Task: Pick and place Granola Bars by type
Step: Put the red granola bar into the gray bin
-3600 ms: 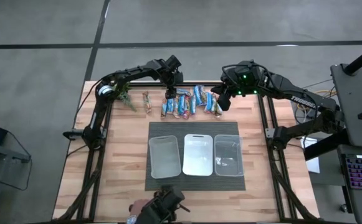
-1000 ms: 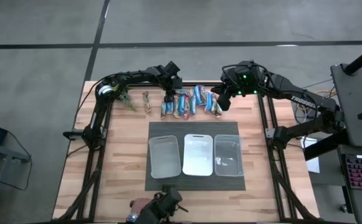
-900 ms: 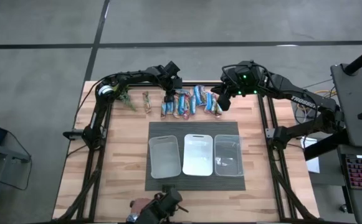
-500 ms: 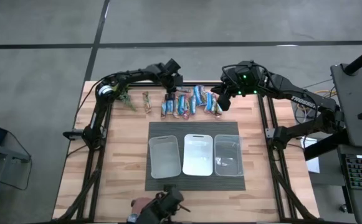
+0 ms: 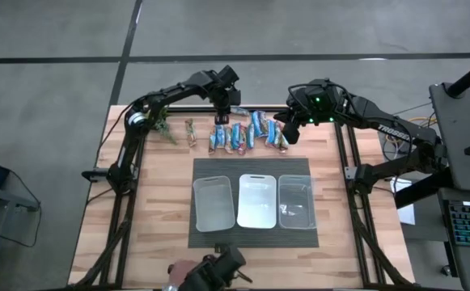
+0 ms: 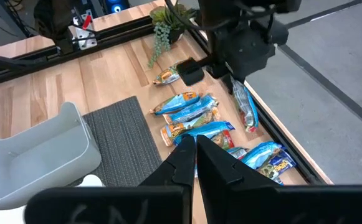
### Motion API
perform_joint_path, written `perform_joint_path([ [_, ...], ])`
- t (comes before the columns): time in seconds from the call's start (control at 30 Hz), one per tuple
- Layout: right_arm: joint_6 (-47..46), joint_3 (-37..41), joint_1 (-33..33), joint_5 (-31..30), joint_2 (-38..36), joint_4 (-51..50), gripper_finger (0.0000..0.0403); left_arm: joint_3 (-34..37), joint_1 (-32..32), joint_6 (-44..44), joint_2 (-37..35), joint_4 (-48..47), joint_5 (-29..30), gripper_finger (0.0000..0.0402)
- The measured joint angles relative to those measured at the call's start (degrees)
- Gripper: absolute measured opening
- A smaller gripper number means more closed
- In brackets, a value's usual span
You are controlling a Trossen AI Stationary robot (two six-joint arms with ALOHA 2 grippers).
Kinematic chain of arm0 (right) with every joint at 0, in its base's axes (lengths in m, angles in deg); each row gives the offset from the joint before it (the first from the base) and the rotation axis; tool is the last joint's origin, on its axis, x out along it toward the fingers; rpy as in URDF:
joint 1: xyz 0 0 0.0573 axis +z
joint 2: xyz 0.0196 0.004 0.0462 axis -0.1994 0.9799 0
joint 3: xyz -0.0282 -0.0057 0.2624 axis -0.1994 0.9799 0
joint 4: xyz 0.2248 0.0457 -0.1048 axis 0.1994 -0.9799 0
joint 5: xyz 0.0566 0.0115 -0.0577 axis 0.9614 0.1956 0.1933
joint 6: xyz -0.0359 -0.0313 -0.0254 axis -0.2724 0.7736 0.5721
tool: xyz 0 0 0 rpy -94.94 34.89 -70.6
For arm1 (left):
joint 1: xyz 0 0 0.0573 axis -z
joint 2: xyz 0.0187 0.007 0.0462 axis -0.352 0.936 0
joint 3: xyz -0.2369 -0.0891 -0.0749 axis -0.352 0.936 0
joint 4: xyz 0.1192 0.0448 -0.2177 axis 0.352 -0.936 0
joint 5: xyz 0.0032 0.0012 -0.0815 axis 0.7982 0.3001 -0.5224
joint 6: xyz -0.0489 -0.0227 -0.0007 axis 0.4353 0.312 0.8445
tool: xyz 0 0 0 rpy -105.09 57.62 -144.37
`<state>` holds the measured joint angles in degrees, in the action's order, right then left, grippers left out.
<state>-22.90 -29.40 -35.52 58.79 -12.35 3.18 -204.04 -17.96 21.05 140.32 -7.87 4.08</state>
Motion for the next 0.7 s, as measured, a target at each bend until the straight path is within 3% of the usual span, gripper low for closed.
perform_joint_path([
  [0.37,0.5,0.0,0.0,0.0,0.0,0.4,0.0009,-21.0,5.7,8.0,-0.6,-21.2,0.0,0.0055],
  [0.7,0.5,0.0,0.0,0.1,-0.1,0.4,0.0008,-7.4,11.0,24.2,-13.1,-20.9,-0.1,0.0055],
])
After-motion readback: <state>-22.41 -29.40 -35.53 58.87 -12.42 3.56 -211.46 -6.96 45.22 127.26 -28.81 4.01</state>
